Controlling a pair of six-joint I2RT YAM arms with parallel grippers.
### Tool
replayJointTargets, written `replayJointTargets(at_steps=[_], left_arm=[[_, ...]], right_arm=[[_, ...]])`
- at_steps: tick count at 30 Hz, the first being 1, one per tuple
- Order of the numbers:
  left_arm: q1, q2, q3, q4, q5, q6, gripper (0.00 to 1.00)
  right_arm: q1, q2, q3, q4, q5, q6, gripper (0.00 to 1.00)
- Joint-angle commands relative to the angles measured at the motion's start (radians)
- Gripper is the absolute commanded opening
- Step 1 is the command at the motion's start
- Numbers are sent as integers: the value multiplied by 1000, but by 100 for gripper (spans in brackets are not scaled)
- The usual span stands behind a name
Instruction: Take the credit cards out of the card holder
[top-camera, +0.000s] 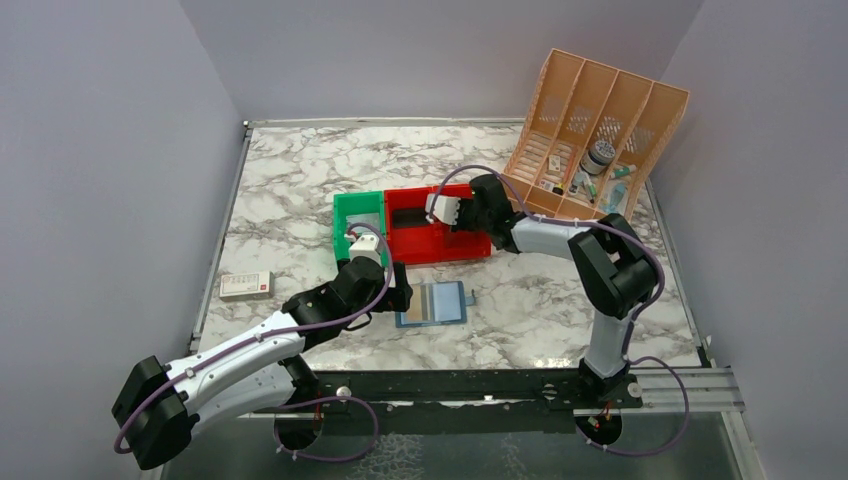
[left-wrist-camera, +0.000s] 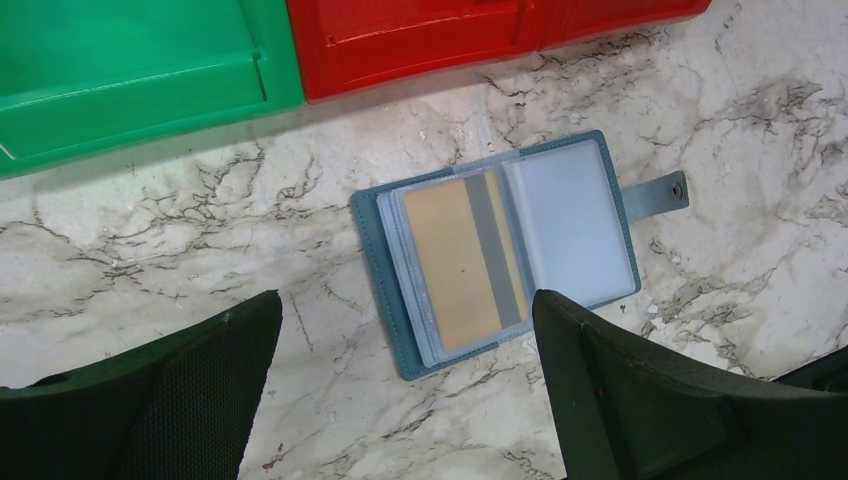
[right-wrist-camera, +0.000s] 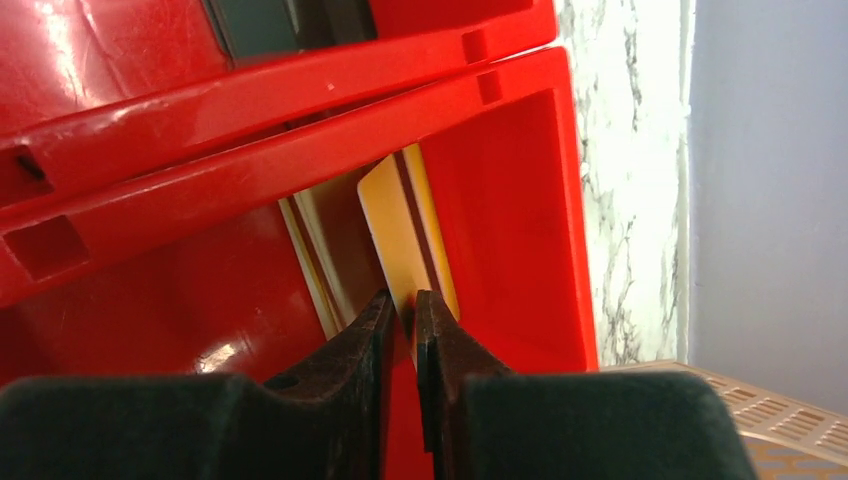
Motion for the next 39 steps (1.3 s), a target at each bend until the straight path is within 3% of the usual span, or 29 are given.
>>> replayJointTargets(at_steps=[1, 17, 21, 27, 36, 39], left_arm=[[7, -4, -14, -6, 2, 13, 99], [10, -9, -18, -8, 7, 13, 99], [10, -7, -18, -4, 11, 13, 99], [13, -2, -16, 3, 22, 12, 99], [14, -17, -16, 3, 13, 5, 99], [13, -30, -18, 1, 9, 2, 99]], right_arm=[[7, 33, 25, -49, -7, -22, 18], [7, 13, 16, -49, -5, 20, 24], [7, -10, 8, -40, -17, 41, 30], [7, -95, -26, 26, -24, 109, 32], [7, -370, -247, 348, -64, 478, 36], [7, -487, -411, 544, -83, 689, 47]])
